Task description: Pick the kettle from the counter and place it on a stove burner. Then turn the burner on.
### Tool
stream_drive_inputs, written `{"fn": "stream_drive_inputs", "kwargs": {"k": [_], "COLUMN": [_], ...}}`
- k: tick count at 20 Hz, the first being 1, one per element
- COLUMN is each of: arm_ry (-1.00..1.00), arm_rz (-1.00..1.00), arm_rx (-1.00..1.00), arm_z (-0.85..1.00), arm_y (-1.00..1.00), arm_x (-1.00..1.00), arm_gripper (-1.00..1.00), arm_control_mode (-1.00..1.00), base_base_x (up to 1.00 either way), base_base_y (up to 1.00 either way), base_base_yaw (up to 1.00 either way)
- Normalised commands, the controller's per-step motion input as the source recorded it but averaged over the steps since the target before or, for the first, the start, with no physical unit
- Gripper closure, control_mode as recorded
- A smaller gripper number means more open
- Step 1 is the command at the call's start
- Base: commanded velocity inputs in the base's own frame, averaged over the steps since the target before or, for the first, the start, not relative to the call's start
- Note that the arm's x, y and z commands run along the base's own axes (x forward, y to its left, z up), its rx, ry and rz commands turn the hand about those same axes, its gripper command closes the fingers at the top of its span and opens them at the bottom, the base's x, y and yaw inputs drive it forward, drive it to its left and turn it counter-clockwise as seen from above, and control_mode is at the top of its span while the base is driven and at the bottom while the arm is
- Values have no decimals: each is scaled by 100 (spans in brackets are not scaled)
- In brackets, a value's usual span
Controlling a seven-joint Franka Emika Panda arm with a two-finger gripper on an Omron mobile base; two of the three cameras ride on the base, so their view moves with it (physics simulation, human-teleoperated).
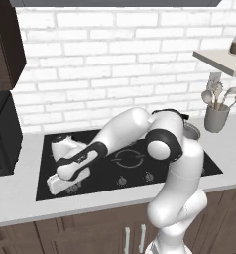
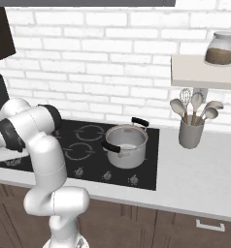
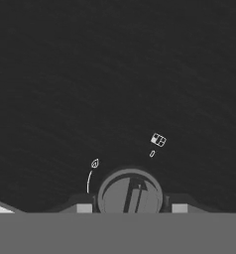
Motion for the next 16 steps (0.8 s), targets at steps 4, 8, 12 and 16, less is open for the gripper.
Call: {"fn": "stream_drive_inputs", "kwargs": {"k": [4, 8, 12, 16], "arm_ry": [0, 0, -1, -1], "arm_rz": [46, 47, 36, 6], "arm_rx": [-3, -3, -5, 0], "arm_z": [1, 3, 5, 1], "arm_y": [8, 3, 3, 0], "arm_x": [0, 0, -7, -2], "arm_gripper": [100, 100, 100, 100], "arm_control_mode": [-100, -100, -100, -100], "base_base_x": [0, 0, 0, 0], "base_base_y": [0, 0, 0, 0], "base_base_yaw": [0, 0, 0, 0]}}
